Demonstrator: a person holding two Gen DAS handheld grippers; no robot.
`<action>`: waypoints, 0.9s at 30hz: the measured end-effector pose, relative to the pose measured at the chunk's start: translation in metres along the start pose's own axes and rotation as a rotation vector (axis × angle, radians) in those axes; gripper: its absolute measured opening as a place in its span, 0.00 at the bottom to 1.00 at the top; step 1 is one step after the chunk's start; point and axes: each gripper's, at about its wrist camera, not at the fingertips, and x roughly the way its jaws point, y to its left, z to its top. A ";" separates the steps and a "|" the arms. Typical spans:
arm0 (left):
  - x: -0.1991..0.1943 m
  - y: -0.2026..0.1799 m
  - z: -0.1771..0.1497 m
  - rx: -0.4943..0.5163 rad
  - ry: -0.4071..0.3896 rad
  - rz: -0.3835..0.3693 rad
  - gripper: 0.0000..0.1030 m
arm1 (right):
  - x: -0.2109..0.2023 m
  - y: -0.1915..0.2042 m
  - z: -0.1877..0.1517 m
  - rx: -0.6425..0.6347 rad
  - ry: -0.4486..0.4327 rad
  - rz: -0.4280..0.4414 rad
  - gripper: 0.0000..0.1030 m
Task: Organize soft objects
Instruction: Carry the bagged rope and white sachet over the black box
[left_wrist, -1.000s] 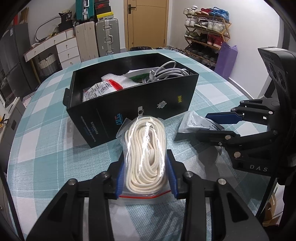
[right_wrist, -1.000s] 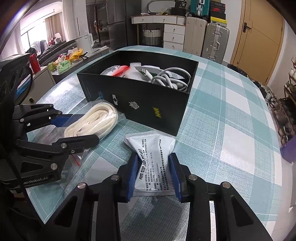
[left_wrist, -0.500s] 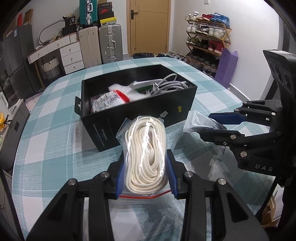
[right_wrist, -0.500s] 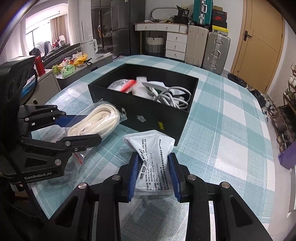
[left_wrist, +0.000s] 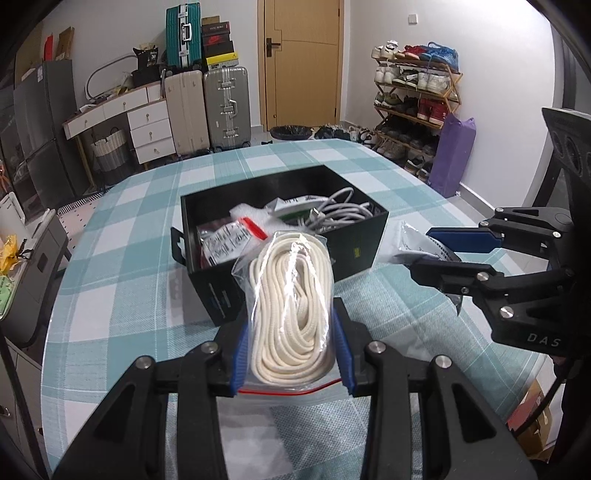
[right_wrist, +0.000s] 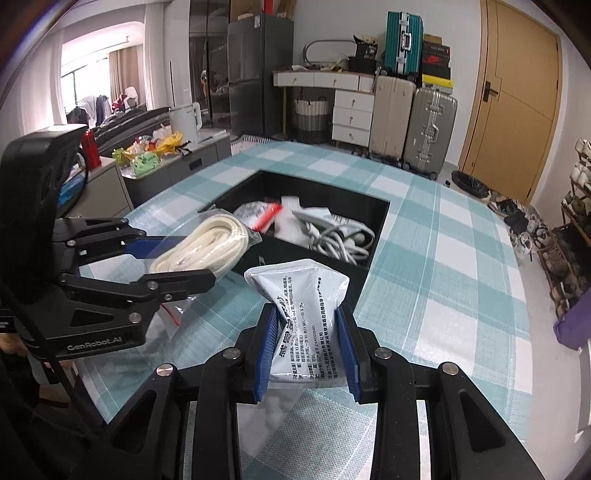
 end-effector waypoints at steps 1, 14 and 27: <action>-0.001 0.001 0.001 -0.001 -0.003 0.001 0.36 | -0.003 0.001 0.001 -0.001 -0.006 -0.001 0.31; -0.008 0.009 0.028 0.009 -0.057 0.010 0.37 | -0.017 0.000 0.025 0.010 -0.074 -0.021 0.31; -0.004 0.020 0.060 0.011 -0.092 0.009 0.37 | -0.014 -0.012 0.052 0.035 -0.100 -0.034 0.31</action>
